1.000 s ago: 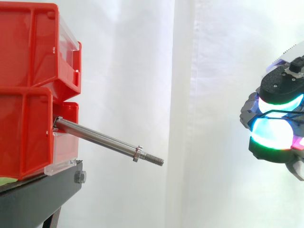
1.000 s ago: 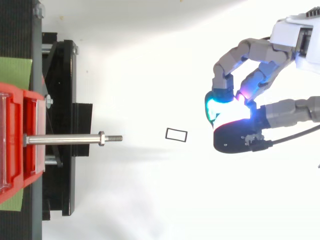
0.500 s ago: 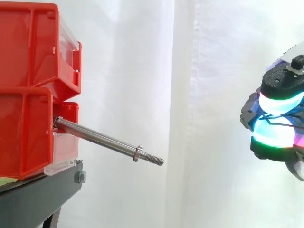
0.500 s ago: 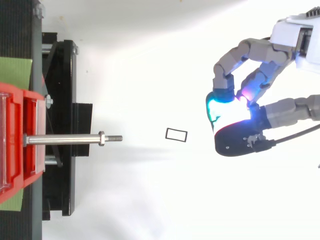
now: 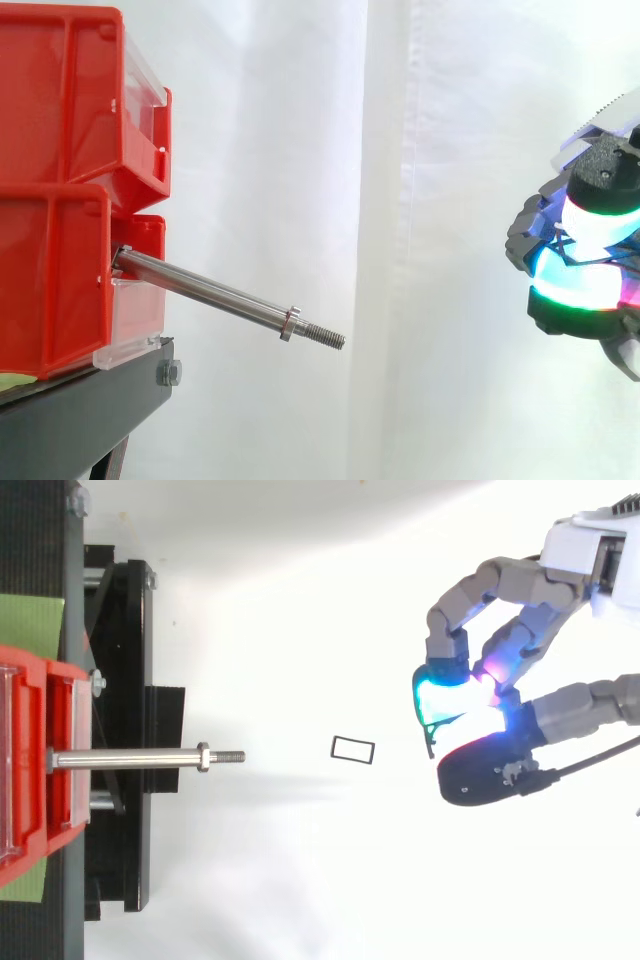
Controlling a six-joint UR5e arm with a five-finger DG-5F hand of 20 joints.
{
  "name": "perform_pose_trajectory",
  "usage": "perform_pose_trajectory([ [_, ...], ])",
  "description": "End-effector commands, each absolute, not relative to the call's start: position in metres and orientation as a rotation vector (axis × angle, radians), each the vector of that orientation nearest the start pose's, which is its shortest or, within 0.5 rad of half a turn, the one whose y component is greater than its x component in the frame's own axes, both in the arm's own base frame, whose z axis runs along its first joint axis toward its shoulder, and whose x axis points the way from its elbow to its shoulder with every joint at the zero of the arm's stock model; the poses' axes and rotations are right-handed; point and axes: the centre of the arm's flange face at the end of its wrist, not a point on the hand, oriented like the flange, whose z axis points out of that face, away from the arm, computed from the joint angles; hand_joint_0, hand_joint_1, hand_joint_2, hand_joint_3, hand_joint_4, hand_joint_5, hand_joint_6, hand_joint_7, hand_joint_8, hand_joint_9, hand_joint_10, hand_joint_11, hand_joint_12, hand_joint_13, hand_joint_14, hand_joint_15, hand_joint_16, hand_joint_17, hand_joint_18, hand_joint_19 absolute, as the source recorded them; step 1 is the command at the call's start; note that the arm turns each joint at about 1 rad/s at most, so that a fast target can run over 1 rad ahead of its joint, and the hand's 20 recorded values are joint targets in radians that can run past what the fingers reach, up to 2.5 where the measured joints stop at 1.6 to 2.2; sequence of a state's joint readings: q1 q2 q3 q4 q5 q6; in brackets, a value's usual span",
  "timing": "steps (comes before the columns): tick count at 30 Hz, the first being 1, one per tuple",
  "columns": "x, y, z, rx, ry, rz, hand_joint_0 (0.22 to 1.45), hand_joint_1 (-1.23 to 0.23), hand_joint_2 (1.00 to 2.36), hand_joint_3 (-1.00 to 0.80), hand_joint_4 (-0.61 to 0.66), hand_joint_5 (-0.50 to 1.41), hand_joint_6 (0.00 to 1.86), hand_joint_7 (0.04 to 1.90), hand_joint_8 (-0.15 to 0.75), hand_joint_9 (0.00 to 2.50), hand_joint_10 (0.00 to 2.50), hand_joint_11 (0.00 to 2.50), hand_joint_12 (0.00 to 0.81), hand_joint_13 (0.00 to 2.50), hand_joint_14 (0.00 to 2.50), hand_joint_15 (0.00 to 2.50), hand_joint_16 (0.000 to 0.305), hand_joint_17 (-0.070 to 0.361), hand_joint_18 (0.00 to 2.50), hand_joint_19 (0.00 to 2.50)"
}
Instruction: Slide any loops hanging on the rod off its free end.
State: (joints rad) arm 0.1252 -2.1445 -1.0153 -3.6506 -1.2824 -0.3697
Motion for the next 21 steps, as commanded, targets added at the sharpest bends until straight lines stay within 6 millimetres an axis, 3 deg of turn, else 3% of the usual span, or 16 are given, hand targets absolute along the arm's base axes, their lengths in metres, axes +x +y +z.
perform_pose_trajectory([
  [1,0.6703,-0.0792,0.3781,1.231,1.717,0.505,0.59,-0.60,1.00,-0.49,0.01,-0.09,0.91,1.02,0.250,1.18,0.03,0.86,0.336,0.88,0.02,0.53,0.046,0.102,0.84,0.53],
  [4,0.6704,-0.0781,0.3787,1.230,1.719,0.506,0.59,-0.59,1.01,-0.43,0.00,-0.08,0.91,1.04,0.250,1.20,0.03,0.89,0.337,0.89,0.02,0.54,0.045,0.102,0.84,0.54],
  [8,0.6704,-0.0781,0.3781,1.230,1.719,0.506,0.58,-0.68,1.02,-0.19,-0.01,-0.08,0.91,1.07,0.269,1.21,0.03,0.88,0.349,0.91,0.02,0.54,0.047,0.106,0.87,0.53],
  [13,0.6705,-0.0771,0.3781,1.228,1.720,0.507,0.60,-0.82,1.02,-0.04,0.00,-0.09,0.93,1.02,0.301,1.20,0.03,0.87,0.387,0.94,0.02,0.52,0.054,0.122,0.94,0.47],
  [18,0.6705,-0.0771,0.3787,1.231,1.718,0.508,0.62,-0.83,1.02,-0.07,-0.02,-0.10,0.94,0.98,0.291,1.18,0.03,0.90,0.375,0.92,0.02,0.52,0.052,0.117,0.92,0.48],
  [20,0.6703,-0.0771,0.3780,1.235,1.718,0.509,0.63,-0.81,1.02,-0.29,0.01,-0.10,0.93,0.98,0.251,1.16,0.03,0.90,0.341,0.89,0.02,0.54,0.045,0.102,0.85,0.52],
  [21,0.6703,-0.0771,0.3780,1.235,1.718,0.509,0.63,-0.81,1.02,-0.30,0.01,-0.10,0.93,0.98,0.249,1.17,0.03,0.91,0.342,0.89,0.02,0.54,0.045,0.101,0.85,0.52],
])
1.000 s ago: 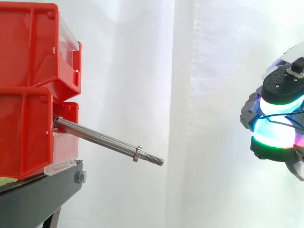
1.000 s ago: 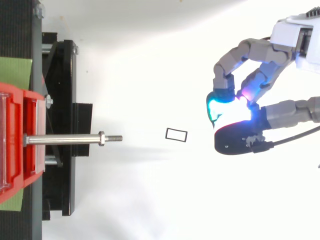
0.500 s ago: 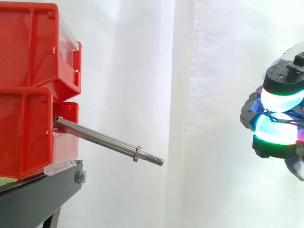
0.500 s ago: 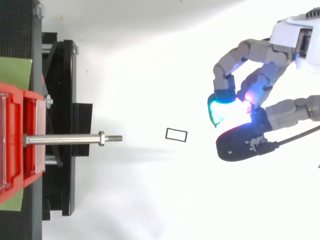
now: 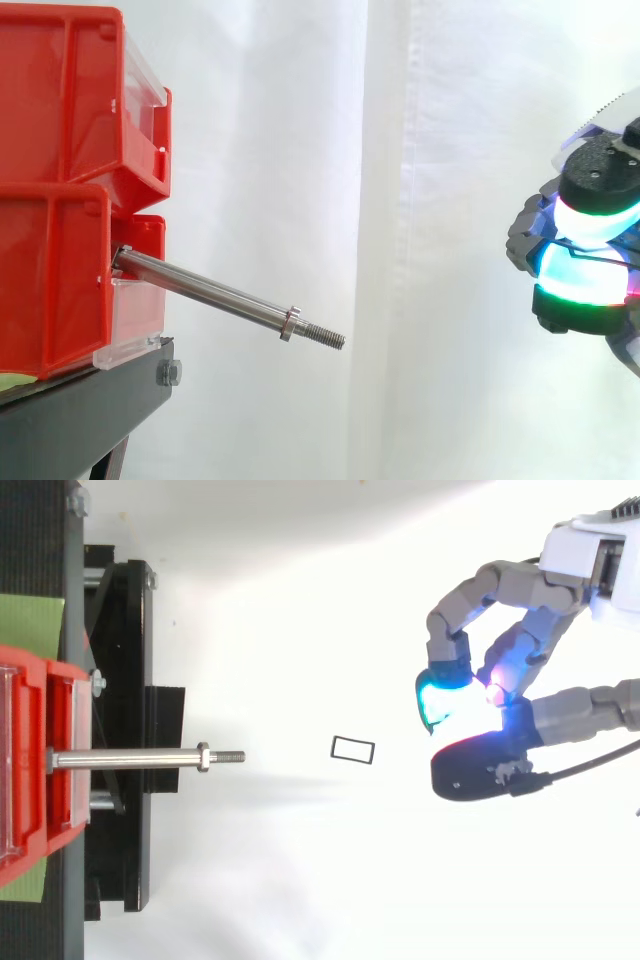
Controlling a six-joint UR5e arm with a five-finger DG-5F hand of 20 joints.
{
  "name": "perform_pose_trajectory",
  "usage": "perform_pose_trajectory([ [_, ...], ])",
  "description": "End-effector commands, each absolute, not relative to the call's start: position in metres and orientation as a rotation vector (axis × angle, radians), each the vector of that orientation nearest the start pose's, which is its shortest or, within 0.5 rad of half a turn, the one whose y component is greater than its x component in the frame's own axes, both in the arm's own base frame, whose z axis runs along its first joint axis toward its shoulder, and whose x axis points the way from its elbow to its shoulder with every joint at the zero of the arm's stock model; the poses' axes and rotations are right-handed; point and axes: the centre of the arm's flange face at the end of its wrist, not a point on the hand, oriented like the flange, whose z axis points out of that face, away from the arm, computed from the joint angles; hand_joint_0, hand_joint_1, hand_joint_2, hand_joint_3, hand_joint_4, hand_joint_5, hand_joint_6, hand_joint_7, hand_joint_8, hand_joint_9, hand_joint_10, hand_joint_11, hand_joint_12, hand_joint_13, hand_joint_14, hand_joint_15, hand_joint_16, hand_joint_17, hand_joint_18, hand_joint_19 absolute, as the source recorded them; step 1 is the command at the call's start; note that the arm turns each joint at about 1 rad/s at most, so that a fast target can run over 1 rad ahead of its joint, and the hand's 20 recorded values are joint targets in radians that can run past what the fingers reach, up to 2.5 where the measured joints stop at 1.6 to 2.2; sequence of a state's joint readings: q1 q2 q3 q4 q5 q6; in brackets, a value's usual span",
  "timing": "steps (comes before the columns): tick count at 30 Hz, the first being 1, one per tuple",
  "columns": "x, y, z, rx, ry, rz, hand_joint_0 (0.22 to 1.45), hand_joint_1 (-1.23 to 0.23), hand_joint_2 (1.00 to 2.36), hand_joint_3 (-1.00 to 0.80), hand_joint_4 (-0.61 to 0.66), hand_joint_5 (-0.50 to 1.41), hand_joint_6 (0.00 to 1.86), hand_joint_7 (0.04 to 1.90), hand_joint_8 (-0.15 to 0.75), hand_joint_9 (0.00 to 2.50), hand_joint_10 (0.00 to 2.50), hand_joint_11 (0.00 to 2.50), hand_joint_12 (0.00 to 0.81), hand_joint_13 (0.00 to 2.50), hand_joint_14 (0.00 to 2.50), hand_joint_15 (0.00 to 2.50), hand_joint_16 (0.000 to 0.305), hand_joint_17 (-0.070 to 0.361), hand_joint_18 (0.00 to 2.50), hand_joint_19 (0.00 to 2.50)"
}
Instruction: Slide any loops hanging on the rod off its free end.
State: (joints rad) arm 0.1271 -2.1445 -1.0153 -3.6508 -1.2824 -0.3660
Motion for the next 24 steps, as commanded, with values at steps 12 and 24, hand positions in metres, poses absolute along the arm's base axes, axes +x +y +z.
perform_pose_trajectory([
  [12,0.6702,-0.0782,0.3780,1.237,1.716,0.509,0.59,-0.58,1.01,-0.35,0.02,-0.08,0.91,1.04,0.269,1.30,0.03,0.92,0.339,0.94,0.02,0.55,0.046,0.103,0.88,0.56],
  [24,0.6699,-0.0772,0.3779,1.237,1.719,0.508,0.61,-0.76,1.01,-0.34,0.08,-0.11,0.93,0.95,0.276,1.23,0.03,0.96,0.347,0.89,0.02,0.54,0.046,0.104,0.86,0.54],
])
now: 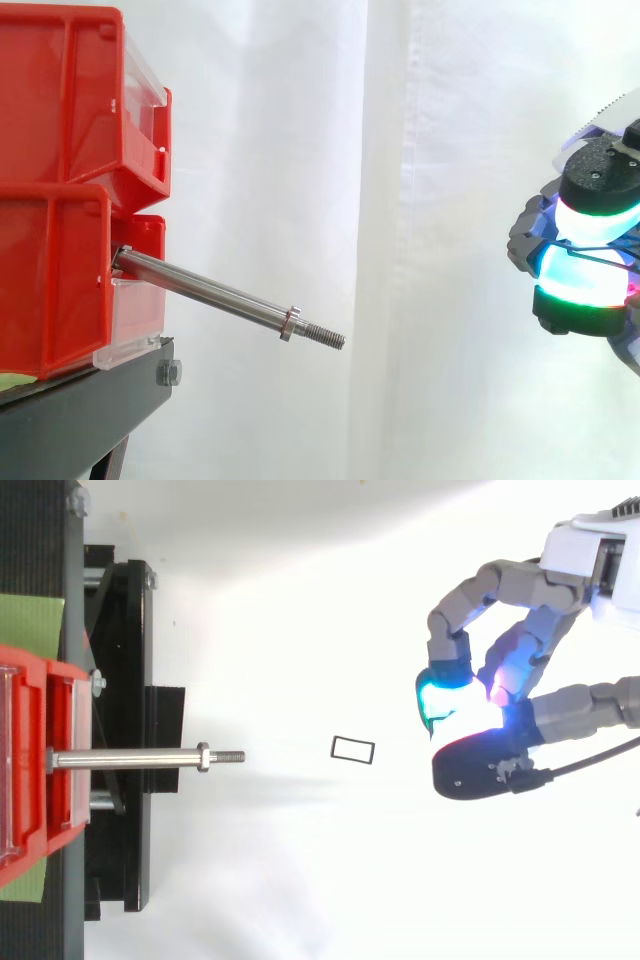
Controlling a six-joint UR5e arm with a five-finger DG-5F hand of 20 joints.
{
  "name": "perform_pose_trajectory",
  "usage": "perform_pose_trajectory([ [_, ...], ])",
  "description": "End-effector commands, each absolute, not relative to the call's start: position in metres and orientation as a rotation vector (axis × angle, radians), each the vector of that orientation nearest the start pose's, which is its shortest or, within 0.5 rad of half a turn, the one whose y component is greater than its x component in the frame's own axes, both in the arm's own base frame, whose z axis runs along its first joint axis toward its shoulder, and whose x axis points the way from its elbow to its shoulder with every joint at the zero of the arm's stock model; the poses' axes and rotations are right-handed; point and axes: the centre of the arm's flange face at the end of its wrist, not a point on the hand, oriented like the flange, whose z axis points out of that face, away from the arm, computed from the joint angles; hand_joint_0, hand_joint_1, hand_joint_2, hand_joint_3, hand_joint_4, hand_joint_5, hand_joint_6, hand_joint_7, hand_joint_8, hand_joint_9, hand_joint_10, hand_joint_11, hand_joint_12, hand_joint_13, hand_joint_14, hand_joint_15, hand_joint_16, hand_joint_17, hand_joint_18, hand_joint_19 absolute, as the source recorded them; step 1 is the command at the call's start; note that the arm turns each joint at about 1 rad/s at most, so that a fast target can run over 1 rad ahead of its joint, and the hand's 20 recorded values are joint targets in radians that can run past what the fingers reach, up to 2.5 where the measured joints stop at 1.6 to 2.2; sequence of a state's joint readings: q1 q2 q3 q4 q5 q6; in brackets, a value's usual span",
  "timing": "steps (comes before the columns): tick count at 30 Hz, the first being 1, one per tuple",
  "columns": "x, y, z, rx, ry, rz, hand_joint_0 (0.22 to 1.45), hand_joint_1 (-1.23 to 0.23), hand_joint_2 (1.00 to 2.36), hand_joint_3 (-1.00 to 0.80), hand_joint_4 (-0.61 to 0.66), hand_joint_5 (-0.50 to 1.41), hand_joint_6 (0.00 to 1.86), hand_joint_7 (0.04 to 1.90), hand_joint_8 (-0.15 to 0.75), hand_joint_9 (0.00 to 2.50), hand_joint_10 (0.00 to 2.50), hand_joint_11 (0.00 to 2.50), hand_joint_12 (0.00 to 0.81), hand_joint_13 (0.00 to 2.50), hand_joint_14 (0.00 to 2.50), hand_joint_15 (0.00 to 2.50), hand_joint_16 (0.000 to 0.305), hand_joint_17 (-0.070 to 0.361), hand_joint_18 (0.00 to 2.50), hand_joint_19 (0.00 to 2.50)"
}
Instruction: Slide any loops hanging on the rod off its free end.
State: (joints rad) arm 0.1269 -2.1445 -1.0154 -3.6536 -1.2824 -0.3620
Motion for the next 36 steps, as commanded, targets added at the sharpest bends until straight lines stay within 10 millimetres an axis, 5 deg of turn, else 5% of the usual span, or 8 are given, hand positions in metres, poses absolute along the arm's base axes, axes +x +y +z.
perform_pose_trajectory([
  [1,0.6699,-0.0772,0.3779,1.237,1.719,0.508,0.60,-0.74,1.01,-0.40,0.07,-0.11,0.93,0.97,0.268,1.25,0.03,0.97,0.343,0.89,0.02,0.54,0.046,0.103,0.86,0.54],
  [4,0.6699,-0.0772,0.3779,1.237,1.719,0.508,0.59,-0.58,1.00,-0.48,0.05,-0.09,0.91,1.03,0.261,1.33,0.03,0.95,0.342,0.94,0.02,0.55,0.046,0.103,0.88,0.55],
  [12,0.6699,-0.0772,0.3779,1.237,1.719,0.508,0.59,-0.53,1.00,-0.45,0.04,-0.08,0.90,1.02,0.259,1.36,0.03,0.96,0.338,0.93,0.02,0.54,0.046,0.103,0.89,0.55],
  [17,0.6699,-0.0772,0.3779,1.237,1.719,0.508,0.58,-0.64,1.02,-0.22,0.05,-0.09,0.90,1.05,0.278,1.33,0.03,0.98,0.348,0.93,0.02,0.55,0.047,0.106,0.89,0.54],
  [24,0.6699,-0.0772,0.3779,1.237,1.719,0.508,0.60,-0.76,1.02,-0.13,0.08,-0.11,0.93,0.98,0.292,1.26,0.03,1.00,0.367,0.91,0.02,0.54,0.049,0.111,0.90,0.51],
  [33,0.6699,-0.0772,0.3779,1.237,1.719,0.508,0.57,-0.74,1.02,-0.13,0.01,-0.09,0.91,1.02,0.287,1.32,0.03,0.93,0.374,0.93,0.02,0.51,0.054,0.122,0.94,0.51],
  [36,0.6699,-0.0772,0.3779,1.237,1.719,0.508,0.62,-0.81,1.01,0.00,-0.09,-0.11,0.94,1.04,0.302,1.29,0.03,0.98,0.388,0.94,0.02,0.51,0.056,0.126,0.96,0.48],
])
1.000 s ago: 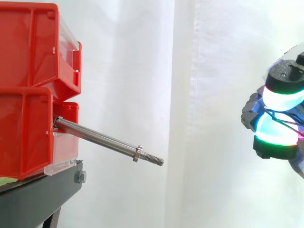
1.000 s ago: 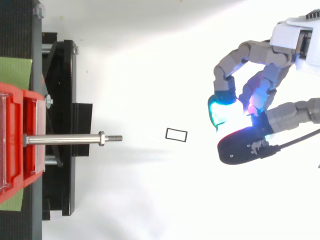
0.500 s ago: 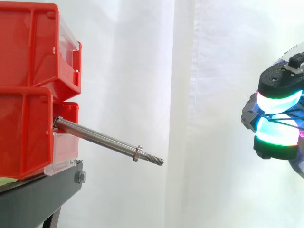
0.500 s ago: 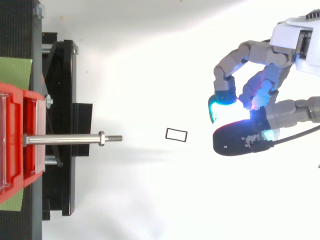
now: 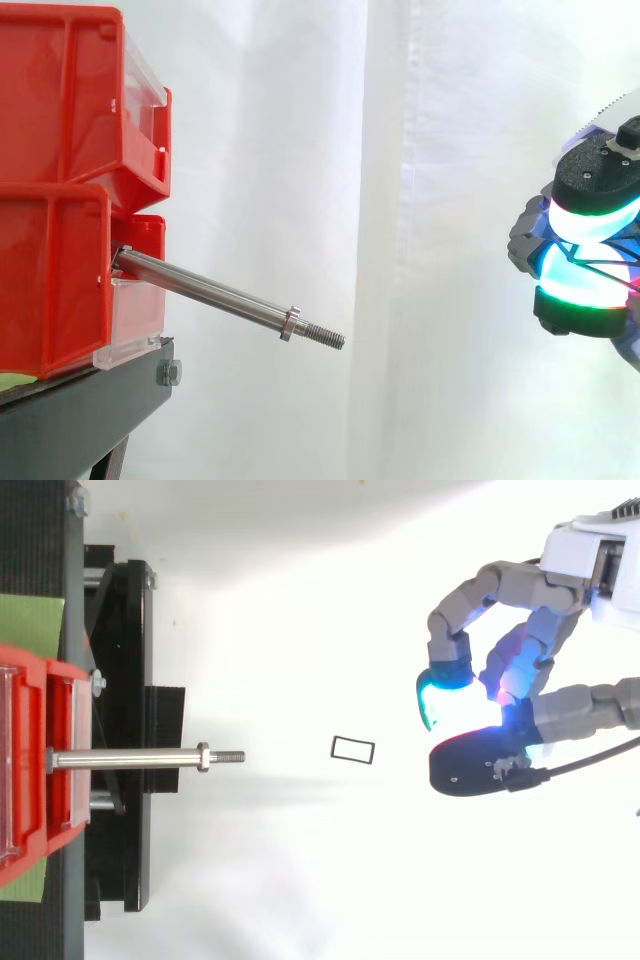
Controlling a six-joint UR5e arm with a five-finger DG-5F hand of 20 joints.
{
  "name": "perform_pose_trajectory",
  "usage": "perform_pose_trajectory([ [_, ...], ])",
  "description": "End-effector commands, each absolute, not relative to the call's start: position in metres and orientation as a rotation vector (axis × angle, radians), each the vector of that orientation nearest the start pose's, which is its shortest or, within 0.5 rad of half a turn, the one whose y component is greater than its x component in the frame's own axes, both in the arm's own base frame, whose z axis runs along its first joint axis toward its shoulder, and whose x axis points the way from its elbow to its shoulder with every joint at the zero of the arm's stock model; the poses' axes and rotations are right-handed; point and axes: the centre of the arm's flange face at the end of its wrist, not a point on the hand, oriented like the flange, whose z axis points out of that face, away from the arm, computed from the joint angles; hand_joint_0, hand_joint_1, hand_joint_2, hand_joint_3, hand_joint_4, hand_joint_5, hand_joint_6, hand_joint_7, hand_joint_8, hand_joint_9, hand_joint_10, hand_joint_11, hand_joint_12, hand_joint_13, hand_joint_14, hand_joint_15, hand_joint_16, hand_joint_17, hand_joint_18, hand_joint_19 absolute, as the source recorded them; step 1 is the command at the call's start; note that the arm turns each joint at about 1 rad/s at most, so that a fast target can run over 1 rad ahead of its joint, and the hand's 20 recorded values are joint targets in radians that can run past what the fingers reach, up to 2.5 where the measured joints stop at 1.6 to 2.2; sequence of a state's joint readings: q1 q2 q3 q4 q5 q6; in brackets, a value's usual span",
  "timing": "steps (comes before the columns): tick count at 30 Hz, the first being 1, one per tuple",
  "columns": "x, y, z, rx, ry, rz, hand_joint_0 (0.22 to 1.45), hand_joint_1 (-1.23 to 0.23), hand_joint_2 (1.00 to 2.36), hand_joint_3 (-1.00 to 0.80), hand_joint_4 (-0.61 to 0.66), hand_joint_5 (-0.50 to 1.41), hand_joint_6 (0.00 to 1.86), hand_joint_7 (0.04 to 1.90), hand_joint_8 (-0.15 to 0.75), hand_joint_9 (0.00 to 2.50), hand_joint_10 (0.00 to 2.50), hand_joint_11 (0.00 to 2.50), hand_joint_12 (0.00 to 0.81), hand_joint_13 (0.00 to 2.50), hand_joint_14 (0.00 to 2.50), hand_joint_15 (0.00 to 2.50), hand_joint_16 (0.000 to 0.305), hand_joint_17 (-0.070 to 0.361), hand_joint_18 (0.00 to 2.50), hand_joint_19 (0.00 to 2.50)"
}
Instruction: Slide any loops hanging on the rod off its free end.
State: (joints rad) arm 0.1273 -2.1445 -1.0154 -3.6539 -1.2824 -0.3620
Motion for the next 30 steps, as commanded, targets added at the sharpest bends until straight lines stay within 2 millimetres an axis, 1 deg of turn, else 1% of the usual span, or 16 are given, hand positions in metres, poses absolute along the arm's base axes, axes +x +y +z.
perform_pose_trajectory([
  [1,0.6699,-0.0772,0.3779,1.237,1.719,0.508,0.64,-0.82,1.01,0.02,-0.14,-0.11,0.94,1.07,0.295,1.27,0.03,0.99,0.383,0.93,0.02,0.52,0.055,0.123,0.95,0.48],
  [3,0.6699,-0.0772,0.3779,1.237,1.719,0.508,0.65,-0.83,1.01,0.02,-0.15,-0.12,0.95,1.09,0.295,1.26,0.03,1.01,0.376,0.92,0.02,0.52,0.053,0.119,0.94,0.48],
  [5,0.6699,-0.0772,0.3779,1.237,1.719,0.508,0.66,-0.83,1.02,-0.02,-0.14,-0.12,0.95,1.03,0.283,1.25,0.03,1.02,0.371,0.91,0.02,0.52,0.051,0.115,0.92,0.48],
  [7,0.6699,-0.0772,0.3779,1.237,1.719,0.508,0.67,-0.83,1.02,-0.16,-0.12,-0.13,0.95,1.04,0.263,1.26,0.03,1.05,0.344,0.89,0.02,0.54,0.046,0.103,0.87,0.52],
  [9,0.6699,-0.0772,0.3779,1.238,1.719,0.509,0.67,-0.82,1.02,-0.20,-0.10,-0.12,0.94,1.05,0.252,1.27,0.03,1.05,0.340,0.89,0.02,0.54,0.045,0.102,0.87,0.53],
  [10,0.6699,-0.0772,0.3779,1.241,1.717,0.511,0.66,-0.81,1.02,-0.24,-0.07,-0.12,0.94,1.05,0.258,1.29,0.03,1.05,0.335,0.89,0.02,0.54,0.045,0.102,0.87,0.54],
  [12,0.6700,-0.0762,0.3779,1.243,1.716,0.514,0.64,-0.79,1.02,-0.28,-0.03,-0.11,0.94,1.01,0.256,1.29,0.03,1.04,0.336,0.90,0.02,0.55,0.045,0.102,0.87,0.54],
  [13,0.6700,-0.0762,0.3779,1.244,1.715,0.514,0.62,-0.76,1.01,-0.30,-0.01,-0.11,0.93,1.02,0.255,1.30,0.03,1.03,0.336,0.89,0.02,0.55,0.046,0.103,0.87,0.56],
  [14,0.6700,-0.0762,0.3779,1.244,1.715,0.514,0.60,-0.73,1.01,-0.31,0.00,-0.10,0.93,1.04,0.252,1.32,0.03,1.03,0.338,0.90,0.02,0.56,0.046,0.103,0.87,0.57],
  [18,0.6700,-0.0762,0.3779,1.244,1.715,0.514,0.57,-0.69,1.01,-0.28,-0.01,-0.09,0.92,1.07,0.256,1.35,0.03,1.03,0.345,0.92,0.02,0.56,0.047,0.106,0.87,0.59],
  [19,0.6700,-0.0762,0.3779,1.244,1.715,0.514,0.56,-0.61,1.01,-0.24,-0.01,-0.08,0.91,1.05,0.285,1.40,0.03,0.98,0.378,0.96,0.02,0.54,0.056,0.126,0.95,0.55],
  [20,0.6701,-0.0751,0.3779,1.243,1.717,0.515,0.56,-0.54,1.01,-0.22,0.00,-0.08,0.90,1.07,0.302,1.41,0.03,0.96,0.396,0.97,0.02,0.53,0.059,0.133,0.98,0.54],
  [21,0.6701,-0.0751,0.3779,1.243,1.717,0.515,0.56,-0.53,1.01,-0.21,0.00,-0.07,0.89,1.08,0.302,1.42,0.03,0.96,0.399,0.98,0.02,0.53,0.060,0.134,0.98,0.54],
  [27,0.6703,-0.0741,0.3779,1.243,1.717,0.517,0.56,-0.49,1.01,-0.13,-0.01,-0.07,0.88,1.09,0.312,1.42,0.03,0.92,0.418,0.98,0.02,0.52,0.064,0.144,1.00,0.52],
  [30,0.6703,-0.0741,0.3779,1.243,1.717,0.517,0.56,-0.56,1.00,-0.07,0.01,-0.07,0.87,1.09,0.336,1.40,0.03,0.93,0.434,0.99,0.02,0.51,0.068,0.152,1.04,0.49],
])
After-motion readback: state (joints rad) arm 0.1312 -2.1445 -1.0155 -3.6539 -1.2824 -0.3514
